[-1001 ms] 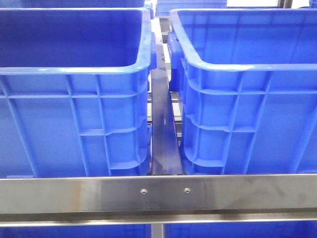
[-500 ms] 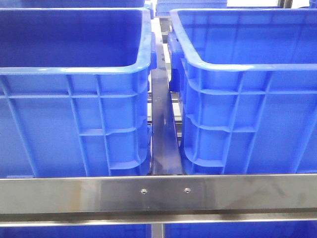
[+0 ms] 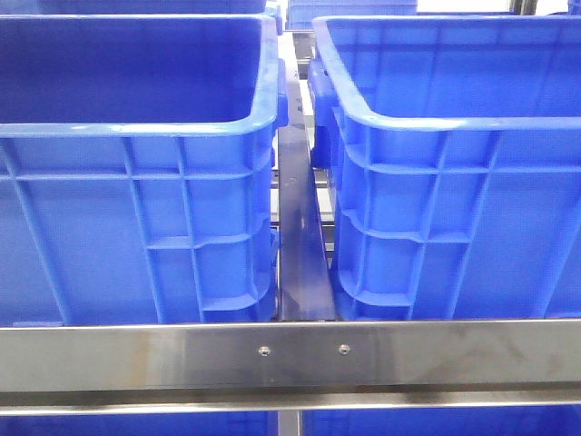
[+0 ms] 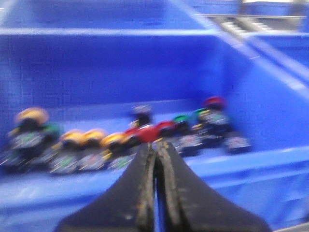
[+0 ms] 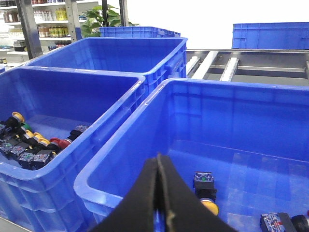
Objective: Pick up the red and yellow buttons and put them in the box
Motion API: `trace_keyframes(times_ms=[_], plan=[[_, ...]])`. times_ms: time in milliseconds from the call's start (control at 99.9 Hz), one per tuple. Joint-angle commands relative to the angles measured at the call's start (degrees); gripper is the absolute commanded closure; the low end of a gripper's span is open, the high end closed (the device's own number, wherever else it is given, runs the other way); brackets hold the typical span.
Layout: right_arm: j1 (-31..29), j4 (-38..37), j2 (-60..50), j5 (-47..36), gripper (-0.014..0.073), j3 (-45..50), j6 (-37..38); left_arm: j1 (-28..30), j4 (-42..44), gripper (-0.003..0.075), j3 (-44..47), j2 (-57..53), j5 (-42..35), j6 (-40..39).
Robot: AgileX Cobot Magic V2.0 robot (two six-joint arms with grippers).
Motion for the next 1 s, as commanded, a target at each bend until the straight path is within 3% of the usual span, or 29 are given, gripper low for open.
trace_keyframes(times_ms=[0, 230, 290, 991], plan=[[-0.06, 1.72, 0.53, -1.30, 0.0651, -1.40, -0.11, 3.76, 1.54, 0.0740, 2.27, -3.18, -5.57, -1.66], [-0.06, 1.72, 0.53, -1.30, 0.0651, -1.40, -0.11, 8.27, 3.85, 0.0740, 14.19, -10.91, -14.01, 2.12], [-0.06, 1.72, 0.53, -1.30, 0.0651, -1.40, -0.11, 8.36, 3.95, 0.0740, 13.80, -10.84, -10.05, 2.12], [-0.06, 1.72, 0.53, -1.19, 0.0651, -1.40, -0.11, 8.53, 4.49, 0.0740, 13.98, -10.96, -13.63, 2.12]])
